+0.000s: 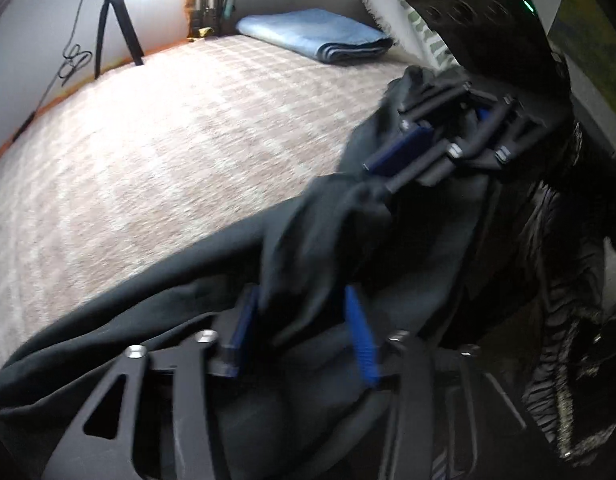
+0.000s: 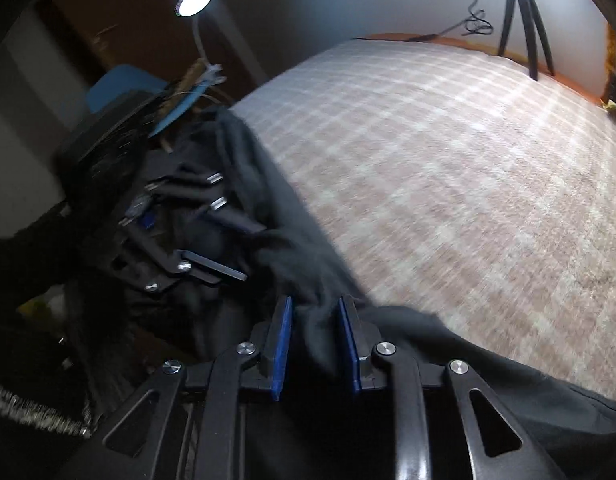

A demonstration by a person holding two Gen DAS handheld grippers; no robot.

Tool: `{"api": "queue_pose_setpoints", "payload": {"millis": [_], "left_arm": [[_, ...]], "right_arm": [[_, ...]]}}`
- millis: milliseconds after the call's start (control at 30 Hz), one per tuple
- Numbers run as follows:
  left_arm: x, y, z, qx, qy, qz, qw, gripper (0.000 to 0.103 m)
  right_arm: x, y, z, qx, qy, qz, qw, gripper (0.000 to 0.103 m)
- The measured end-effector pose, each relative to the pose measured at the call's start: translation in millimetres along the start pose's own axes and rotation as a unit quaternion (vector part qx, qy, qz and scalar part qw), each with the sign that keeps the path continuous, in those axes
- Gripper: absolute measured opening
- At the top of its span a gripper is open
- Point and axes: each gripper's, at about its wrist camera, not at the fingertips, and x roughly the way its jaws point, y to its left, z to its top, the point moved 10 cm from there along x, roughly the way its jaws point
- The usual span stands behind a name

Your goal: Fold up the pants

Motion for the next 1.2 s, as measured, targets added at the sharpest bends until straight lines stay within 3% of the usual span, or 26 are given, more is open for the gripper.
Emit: {"api": "queue_pose_setpoints", "payload": {"millis": [200,267,333,467,533,633,667,733,767,867,967,1033,1100,1200], "left_arm": [[7,-11,18,-0.018,-0.01,-0.019,0.9996,0.046],[10,-18,20,-0.014,-0.009,-0.028,0.9995,0.04],[10,-25,17,0.0,-0.009,-0.024,0.9997,0.028],[7,-36,8,0.012,-0.006,-0.034,0.9993,0.024],[6,-38,4,0.018,-0.005,-0.03,0.9994,0.024],[7,-41,0,0.023,0.001,-0.027,0.9994,0.024],[7,-41,-2,0.027,0.004,-0.026,0.9993,0.024],[8,-44,-5,0.038,0.009,-0.021,0.999,0.024],[8,-45,-6,0.04,0.01,-0.018,0.999,0.024],[5,-43,-5,0.04,0.009,-0.015,0.999,0.024],[-8,-33,3,0.03,-0.005,-0.006,0.9995,0.027],[-19,-19,14,0.014,-0.023,0.018,0.9995,0.049],[-30,-4,24,0.005,-0.045,0.045,0.998,0.053],[-48,33,37,-0.021,-0.069,0.118,0.9904,0.053]], "right_arm": [[-2,12,-26,-0.03,0.017,-0.01,0.999,0.029],[-13,-1,-21,-0.011,-0.002,-0.023,1.0,0.034],[-31,-13,-13,0.006,-0.032,-0.033,0.999,0.038],[-52,-55,10,0.049,-0.067,-0.079,0.993,0.076],[-43,-68,14,0.053,-0.042,-0.083,0.994,0.077],[-23,-73,4,0.08,0.027,-0.016,0.996,0.076],[-16,-72,1,0.084,0.046,-0.005,0.995,0.072],[-2,-66,-5,0.102,0.074,0.033,0.991,0.044],[2,-64,-6,0.115,0.078,0.042,0.989,0.032],[-7,-55,-2,0.117,0.051,0.046,0.991,0.008],[-33,-33,6,0.073,0.006,0.014,0.997,0.006],[-59,-30,20,0.036,-0.03,-0.038,0.998,0.005],[-80,-43,40,0.009,-0.071,-0.105,0.992,0.005],[-79,-77,63,-0.001,-0.089,-0.183,0.979,0.004]]}}
